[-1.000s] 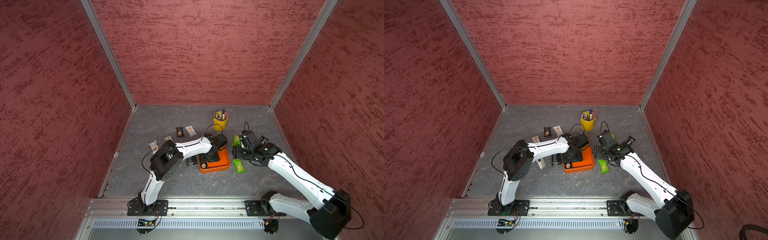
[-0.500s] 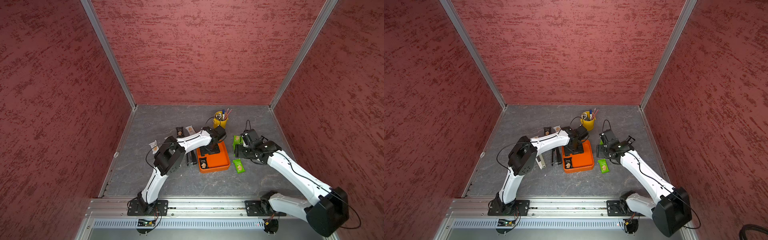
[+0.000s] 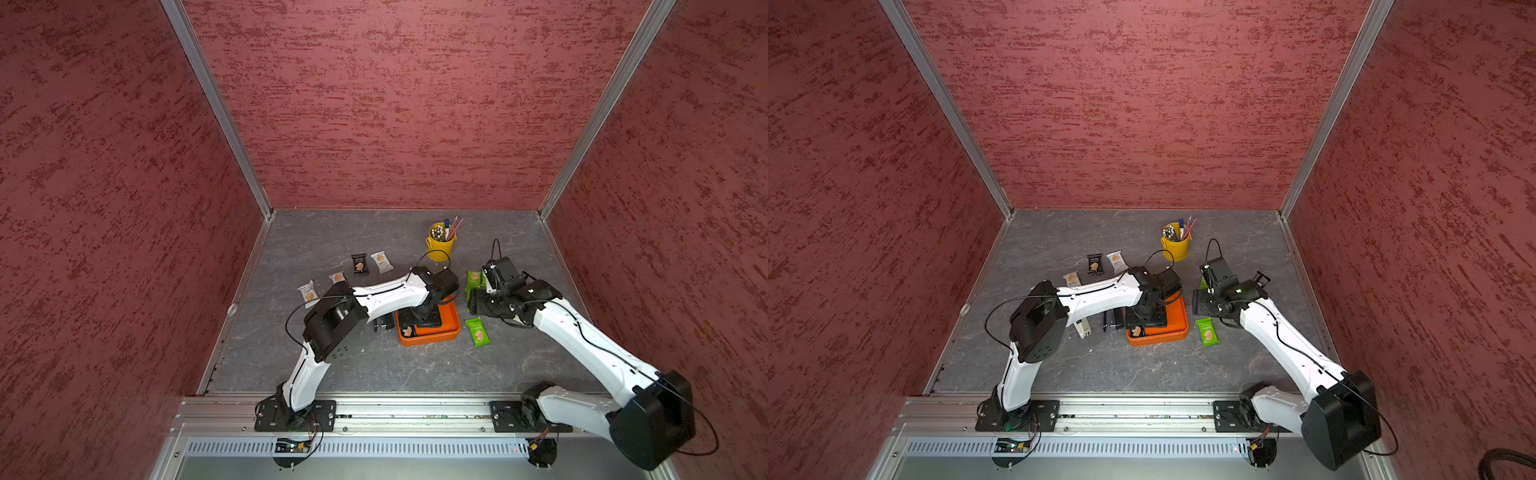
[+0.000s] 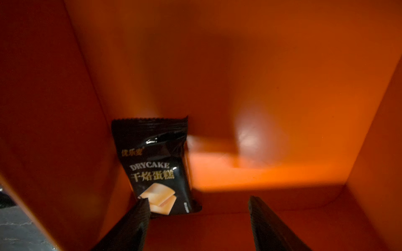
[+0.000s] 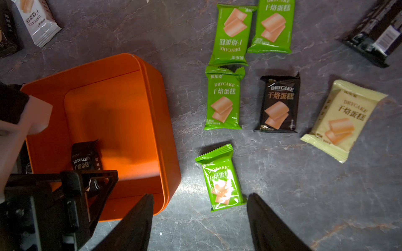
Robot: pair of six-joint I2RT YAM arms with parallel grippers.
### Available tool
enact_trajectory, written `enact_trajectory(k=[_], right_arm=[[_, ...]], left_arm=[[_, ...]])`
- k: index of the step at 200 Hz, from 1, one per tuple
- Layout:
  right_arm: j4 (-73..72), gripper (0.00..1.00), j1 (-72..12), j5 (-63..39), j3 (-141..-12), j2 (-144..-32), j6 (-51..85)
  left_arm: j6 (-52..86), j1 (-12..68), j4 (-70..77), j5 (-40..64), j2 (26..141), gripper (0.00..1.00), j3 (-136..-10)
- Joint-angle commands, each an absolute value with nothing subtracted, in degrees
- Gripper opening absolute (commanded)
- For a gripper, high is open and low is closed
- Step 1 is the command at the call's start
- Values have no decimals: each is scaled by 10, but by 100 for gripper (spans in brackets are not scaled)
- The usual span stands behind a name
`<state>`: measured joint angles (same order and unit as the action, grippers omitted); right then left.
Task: Take the cookies out of the storage box
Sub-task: Pick up the cookie from the storage box.
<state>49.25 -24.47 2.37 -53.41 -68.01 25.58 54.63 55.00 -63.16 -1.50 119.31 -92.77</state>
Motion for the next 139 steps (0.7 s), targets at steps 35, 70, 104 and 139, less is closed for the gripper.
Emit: enact_trajectory(k=[35, 70, 104, 139], right_arm=[[494, 73, -236, 18, -537, -679, 253], [507, 73, -235, 27, -548, -679, 250], [513, 73, -233, 32, -558, -680, 247], [518, 73, -233, 32, -562, -681, 247]], left_arm=[[555, 545, -589, 0, 1197, 76, -909], [554, 536, -569, 3, 1209, 76, -908], [548, 521, -553, 1, 1218, 77, -926], [538, 504, -548, -5, 1232, 77, -954]])
